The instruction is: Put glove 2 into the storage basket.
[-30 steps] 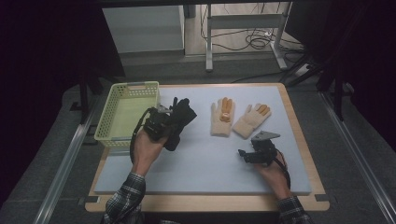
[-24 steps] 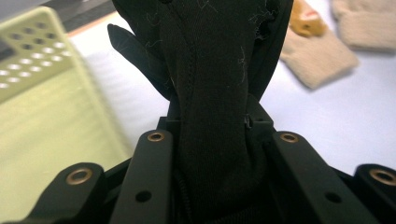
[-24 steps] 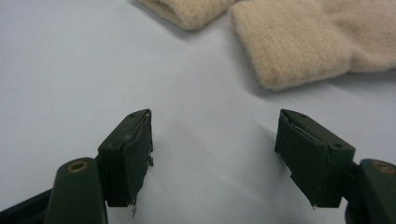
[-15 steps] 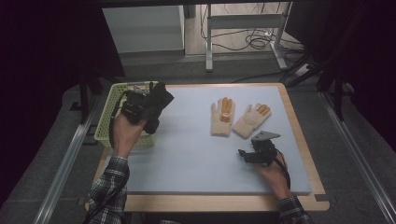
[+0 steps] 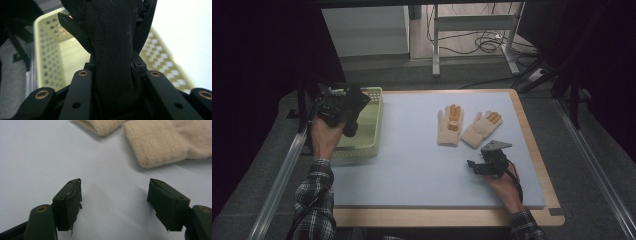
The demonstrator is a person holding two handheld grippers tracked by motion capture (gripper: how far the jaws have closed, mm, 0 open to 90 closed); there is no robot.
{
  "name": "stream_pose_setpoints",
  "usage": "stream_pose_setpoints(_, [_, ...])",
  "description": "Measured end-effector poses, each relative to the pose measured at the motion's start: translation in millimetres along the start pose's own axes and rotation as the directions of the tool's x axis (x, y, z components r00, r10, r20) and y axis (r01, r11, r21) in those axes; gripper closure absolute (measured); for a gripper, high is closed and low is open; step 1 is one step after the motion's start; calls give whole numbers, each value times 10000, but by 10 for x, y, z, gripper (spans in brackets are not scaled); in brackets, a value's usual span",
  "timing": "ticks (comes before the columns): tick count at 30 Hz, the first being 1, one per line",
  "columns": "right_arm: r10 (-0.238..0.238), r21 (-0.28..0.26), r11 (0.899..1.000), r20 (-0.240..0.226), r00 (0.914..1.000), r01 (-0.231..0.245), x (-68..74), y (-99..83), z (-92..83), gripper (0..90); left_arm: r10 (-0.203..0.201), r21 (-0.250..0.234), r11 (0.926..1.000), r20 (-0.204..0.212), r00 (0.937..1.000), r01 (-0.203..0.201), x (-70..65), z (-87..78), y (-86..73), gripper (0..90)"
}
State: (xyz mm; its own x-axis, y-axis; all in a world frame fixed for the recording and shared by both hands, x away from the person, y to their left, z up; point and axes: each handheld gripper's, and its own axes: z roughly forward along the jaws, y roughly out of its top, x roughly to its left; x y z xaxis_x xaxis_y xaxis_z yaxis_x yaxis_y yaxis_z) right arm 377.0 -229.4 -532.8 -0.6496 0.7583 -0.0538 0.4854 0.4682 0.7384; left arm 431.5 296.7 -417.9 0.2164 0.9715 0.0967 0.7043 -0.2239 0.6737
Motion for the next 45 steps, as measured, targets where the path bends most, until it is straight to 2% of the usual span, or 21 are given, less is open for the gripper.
stream_pose_setpoints(1, [5,-1,10000,-2,10000,-5,0,0,0,271,-133,101,9999,-126,9998,134,99,58,-36,703])
stream_pose_setpoints(2, [5,-1,10000,-2,10000,-5,0,0,0,271,-133,101,9999,-126,9998,134,99,58,-36,703])
stream_pose_setpoints(4, [10,-1,10000,-3,10000,-10,0,0,0,271,-286,298,9991,-292,9992,295,207,163,-86,702])
stream_pose_setpoints(5, [10,-1,10000,-3,10000,-10,0,0,0,271,-286,298,9991,-292,9992,295,207,163,-86,702])
stream_pose_setpoints(11, [8,-9,10000,-5,10000,-8,0,0,1,271,-354,855,9955,-551,9979,400,325,448,-146,700])
stream_pose_setpoints(14, [10,-9,10000,-6,10000,-10,0,0,1,271,-380,1010,9939,-576,9976,437,358,527,-157,699])
stream_pose_setpoints(19, [4,-13,10000,-2,10000,-4,0,0,1,271,-445,1509,9870,-751,9962,555,424,720,-159,694])
stream_pose_setpoints(24, [-6,-16,10000,0,10000,6,0,-1,1,271,-501,1742,9829,-583,9970,596,433,822,-147,676])
stream_pose_setpoints(25, [-6,-18,10000,1,10000,6,0,-1,1,271,-422,1881,9807,-603,9973,528,426,855,-148,626])
stream_pose_setpoints(26, [-6,-18,10000,1,10000,6,0,-1,1,271,-312,1983,9791,-682,9972,442,415,887,-155,626])
stream_pose_setpoints(27, [-9,-19,10000,3,10000,9,1,-1,0,271,-262,2197,9747,-676,9974,405,406,947,-178,505])
stream_pose_setpoints(29, [-13,-20,10000,4,10000,13,1,-1,0,271,-210,2300,9725,-713,9972,369,396,977,-202,382])
stream_pose_setpoints(31, [-14,-21,10000,3,10000,14,1,-1,0,272,-224,2289,9727,-728,9971,385,397,976,-209,345])
stream_pose_setpoints(32, [-13,-19,10000,4,10000,13,1,-1,0,271,-381,2147,9754,-633,9973,509,412,956,-218,268])
stream_pose_setpoints(34, [-20,-15,10000,-1,10000,20,1,-1,0,271,-443,2074,9766,-628,9970,565,417,938,-218,219])
stream_pose_setpoints(36, [-28,-19,10000,4,10000,28,1,-1,0,271,-541,1810,9816,-392,9978,603,430,886,-216,209])
stream_pose_setpoints(38, [-21,-18,10000,6,10000,21,2,-1,0,271,-656,1672,9838,-38,9978,653,439,836,-211,254])
stream_pose_setpoints(39, [-30,-13,10000,7,10000,30,2,-1,0,271,-685,1593,9850,104,9976,659,438,817,-208,320])
stream_pose_setpoints(40, [-30,-13,10000,7,10000,30,2,-1,0,271,-734,1570,9852,240,9970,688,434,799,-203,320])
stream_pose_setpoints(43, [-30,-16,10000,11,10000,30,2,-1,0,271,-875,1507,9856,658,9940,768,403,791,-197,432])
stream_pose_setpoints(45, [-28,-16,10000,10,10000,28,2,-1,0,271,-826,1643,9839,669,9943,707,390,808,-202,512])
